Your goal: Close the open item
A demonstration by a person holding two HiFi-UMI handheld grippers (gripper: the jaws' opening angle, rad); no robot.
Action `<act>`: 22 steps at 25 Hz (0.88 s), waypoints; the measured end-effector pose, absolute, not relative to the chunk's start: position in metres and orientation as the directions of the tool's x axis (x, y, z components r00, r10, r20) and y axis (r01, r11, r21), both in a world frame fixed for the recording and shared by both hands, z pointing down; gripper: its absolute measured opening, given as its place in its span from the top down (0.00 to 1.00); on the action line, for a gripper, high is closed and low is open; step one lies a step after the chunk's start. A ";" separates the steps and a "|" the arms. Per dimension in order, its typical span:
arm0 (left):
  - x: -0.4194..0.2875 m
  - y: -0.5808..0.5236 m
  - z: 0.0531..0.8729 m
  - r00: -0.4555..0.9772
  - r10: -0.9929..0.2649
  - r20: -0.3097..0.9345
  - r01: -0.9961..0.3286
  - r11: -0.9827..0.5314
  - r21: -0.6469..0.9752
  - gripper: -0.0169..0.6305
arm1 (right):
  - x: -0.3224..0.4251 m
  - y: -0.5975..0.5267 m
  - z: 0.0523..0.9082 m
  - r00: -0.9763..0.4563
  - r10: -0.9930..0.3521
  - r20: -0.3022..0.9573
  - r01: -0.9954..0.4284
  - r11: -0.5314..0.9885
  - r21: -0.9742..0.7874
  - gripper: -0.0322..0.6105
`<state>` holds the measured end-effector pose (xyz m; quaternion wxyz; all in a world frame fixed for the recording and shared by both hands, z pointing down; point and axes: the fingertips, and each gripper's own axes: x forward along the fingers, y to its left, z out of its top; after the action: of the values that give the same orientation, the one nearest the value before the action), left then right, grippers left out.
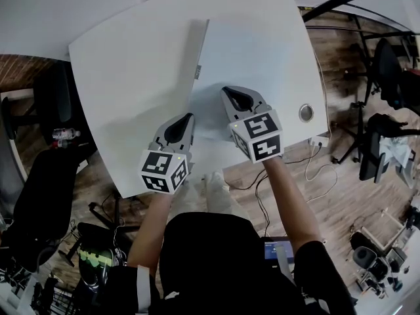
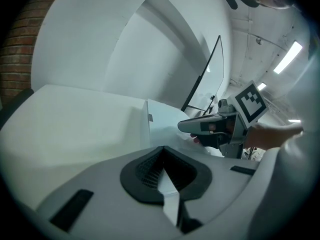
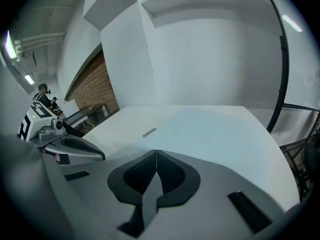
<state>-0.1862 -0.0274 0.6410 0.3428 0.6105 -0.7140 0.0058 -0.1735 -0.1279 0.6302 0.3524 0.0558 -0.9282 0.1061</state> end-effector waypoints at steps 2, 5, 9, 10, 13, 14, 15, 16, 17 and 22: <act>-0.185 -0.029 0.640 -0.017 -0.870 0.493 -0.876 0.251 0.412 0.95 | -0.175 -0.128 0.630 -0.733 -0.026 0.679 -0.180 0.971 -0.157 0.89; -0.184 -0.030 0.638 -0.012 -0.874 0.486 -0.877 0.242 0.414 0.95 | -0.176 -0.130 0.631 -0.719 -0.018 0.694 -0.178 0.971 -0.159 0.89; -0.181 -0.032 0.640 0.012 -0.870 0.493 -0.901 0.205 0.383 0.95 | -0.181 -0.129 0.637 -0.687 0.004 0.726 -0.169 0.972 -0.165 0.89; -0.181 -0.032 0.640 0.018 -0.869 0.495 -0.905 0.196 0.378 0.95 | -0.183 -0.128 0.638 -0.678 0.010 0.735 -0.169 0.971 -0.169 0.89; -0.181 -0.034 0.640 0.030 -0.868 0.495 -0.902 0.191 0.388 0.95 | -0.189 -0.126 0.640 -0.655 0.031 0.755 -0.163 0.970 -0.181 0.89; -0.181 -0.034 0.640 0.032 -0.869 0.494 -0.899 0.192 0.394 0.95 | -0.191 -0.126 0.640 -0.647 0.037 0.761 -0.158 0.971 -0.181 0.89; -0.180 -0.035 0.639 0.033 -0.869 0.493 -0.897 0.192 0.399 0.95 | -0.192 -0.127 0.641 -0.640 0.042 0.767 -0.154 0.971 -0.181 0.89; -0.180 -0.036 0.639 0.033 -0.870 0.491 -0.895 0.193 0.402 0.95 | -0.193 -0.128 0.642 -0.635 0.045 0.771 -0.150 0.972 -0.180 0.89; -0.180 -0.035 0.639 0.033 -0.871 0.490 -0.894 0.194 0.405 0.95 | -0.194 -0.129 0.644 -0.631 0.047 0.774 -0.147 0.973 -0.179 0.89; -0.180 -0.035 0.640 0.037 -0.875 0.482 -0.888 0.193 0.418 0.95 | -0.203 -0.129 0.648 -0.621 0.072 0.780 -0.136 0.971 -0.197 0.89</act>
<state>-0.1802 -0.0351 0.6396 0.3390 0.6351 -0.6940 0.0094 -0.2034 -0.1293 0.6475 0.4347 0.0181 -0.8925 0.1194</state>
